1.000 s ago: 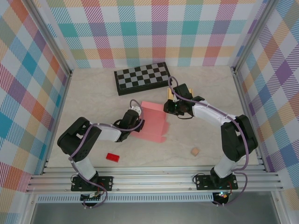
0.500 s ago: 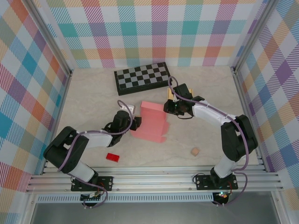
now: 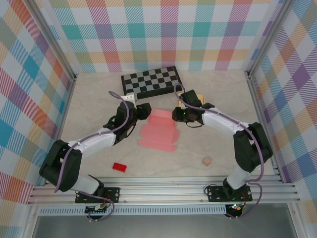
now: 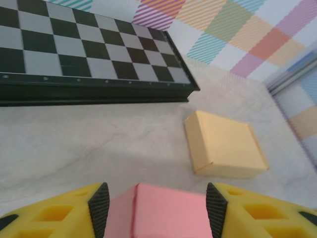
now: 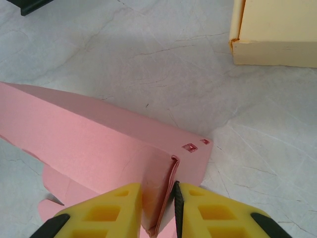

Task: Fold the paper box

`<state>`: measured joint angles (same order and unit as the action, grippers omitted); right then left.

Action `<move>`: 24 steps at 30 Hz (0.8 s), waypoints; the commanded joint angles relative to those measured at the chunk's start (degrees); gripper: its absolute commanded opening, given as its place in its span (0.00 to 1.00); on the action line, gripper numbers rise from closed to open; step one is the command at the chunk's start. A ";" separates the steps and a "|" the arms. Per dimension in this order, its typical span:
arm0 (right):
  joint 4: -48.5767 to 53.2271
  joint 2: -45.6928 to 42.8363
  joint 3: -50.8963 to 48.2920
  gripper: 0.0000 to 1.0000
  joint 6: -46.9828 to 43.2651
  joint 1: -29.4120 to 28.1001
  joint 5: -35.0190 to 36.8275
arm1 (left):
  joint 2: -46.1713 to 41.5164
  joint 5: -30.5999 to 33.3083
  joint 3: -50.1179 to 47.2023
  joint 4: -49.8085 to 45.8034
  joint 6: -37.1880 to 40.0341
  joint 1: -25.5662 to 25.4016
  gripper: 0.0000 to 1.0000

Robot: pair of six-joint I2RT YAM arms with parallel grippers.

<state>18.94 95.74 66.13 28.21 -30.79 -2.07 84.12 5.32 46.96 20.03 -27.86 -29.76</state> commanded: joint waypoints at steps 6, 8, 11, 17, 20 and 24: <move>2.33 1.14 0.49 0.26 -1.20 -0.61 0.53 | 7.99 -5.83 4.13 -2.25 -6.98 1.37 0.43; 2.60 1.36 0.66 0.26 -1.32 -0.65 0.42 | 8.99 -6.60 4.53 -2.54 -7.27 1.37 0.39; 2.64 1.69 0.92 0.26 -1.18 -0.59 0.14 | 10.03 -7.94 3.25 -0.39 -10.02 1.37 0.30; 2.48 2.46 1.19 0.26 -0.69 -0.68 -0.05 | 12.94 -9.11 2.79 1.17 -14.27 -0.09 0.15; 2.87 2.84 1.28 0.25 -0.63 -0.68 0.30 | 13.99 -7.65 2.41 -0.17 -14.77 -0.65 0.10; 3.06 3.30 0.91 0.26 -0.52 -0.68 1.10 | 15.69 -5.50 1.90 -2.88 -14.94 -0.83 0.05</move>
<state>19.09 96.44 67.00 27.86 -30.85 -1.02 96.47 0.60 49.74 22.48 -41.56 -29.17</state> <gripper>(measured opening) 0.257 0.056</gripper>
